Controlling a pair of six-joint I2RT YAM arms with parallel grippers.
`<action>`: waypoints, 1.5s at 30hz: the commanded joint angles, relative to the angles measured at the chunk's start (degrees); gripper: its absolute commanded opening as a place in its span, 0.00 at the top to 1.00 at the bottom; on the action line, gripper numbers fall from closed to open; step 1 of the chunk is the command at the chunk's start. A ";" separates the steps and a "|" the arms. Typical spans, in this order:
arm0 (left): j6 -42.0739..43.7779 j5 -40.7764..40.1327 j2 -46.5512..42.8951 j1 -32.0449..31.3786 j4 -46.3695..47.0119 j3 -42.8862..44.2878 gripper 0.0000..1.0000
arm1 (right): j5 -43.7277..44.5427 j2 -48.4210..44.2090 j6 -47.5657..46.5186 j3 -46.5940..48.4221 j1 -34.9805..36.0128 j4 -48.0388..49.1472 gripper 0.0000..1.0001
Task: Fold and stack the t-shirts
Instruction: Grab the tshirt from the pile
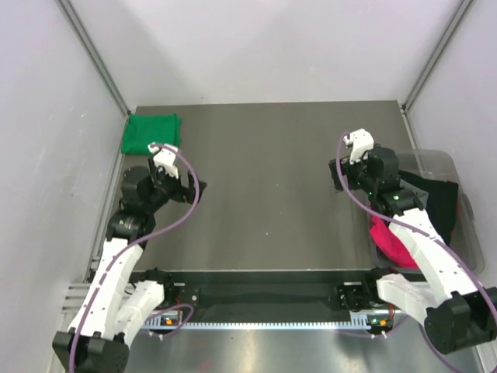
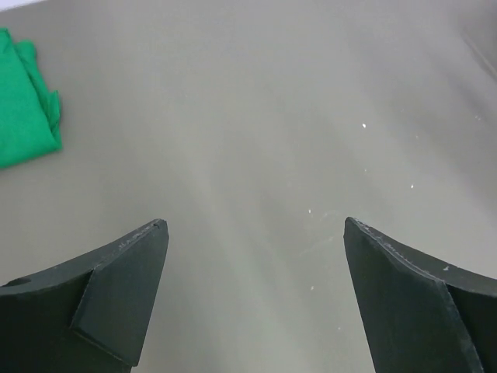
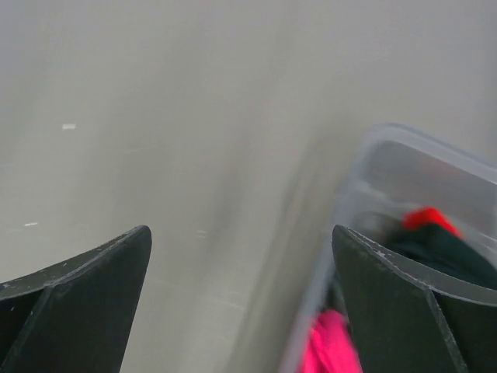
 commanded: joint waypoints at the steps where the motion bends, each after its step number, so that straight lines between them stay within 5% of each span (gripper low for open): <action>1: -3.57 -2.30 -3.81 -0.05 5.05 -6.67 0.01 | 10.68 -2.82 -2.10 2.23 -0.03 -1.66 0.00; 5: -0.15 -3.62 -10.05 -0.05 3.28 -9.76 0.01 | 17.41 -7.56 -4.48 4.43 -3.43 -6.31 0.00; 8: 4.16 -1.70 -12.17 1.26 -2.67 -7.49 0.01 | 12.41 -10.21 -6.67 4.70 -6.26 -10.79 0.00; 13: 5.05 -2.84 -6.21 3.55 -13.49 3.11 0.01 | 5.82 -13.36 -5.89 5.49 -9.43 -16.87 0.00; 17: 4.45 7.09 -0.49 4.78 -27.20 12.46 0.01 | 1.60 -16.45 -3.69 7.94 -13.38 -21.17 0.00; 21: -7.41 -2.27 -0.83 4.78 -28.27 16.50 0.01 | 0.97 -18.47 -3.69 9.97 -15.93 -23.11 0.00; 27: 2.76 2.53 -8.63 5.22 -26.80 11.35 0.01 | 2.89 -19.53 -2.37 10.51 -17.43 -21.71 0.00; 30: 2.15 3.15 -8.14 6.27 -26.78 9.66 0.01 | 7.02 -14.36 -4.65 9.01 -17.69 -22.93 0.03; 33: 3.82 4.64 -4.19 6.19 -29.33 11.85 0.01 | 7.93 -6.01 -7.72 8.47 -20.05 -26.27 0.18; 45: 7.78 7.45 -4.00 6.71 -30.39 12.12 0.09 | 3.53 6.22 -13.88 8.48 -26.04 -29.27 0.28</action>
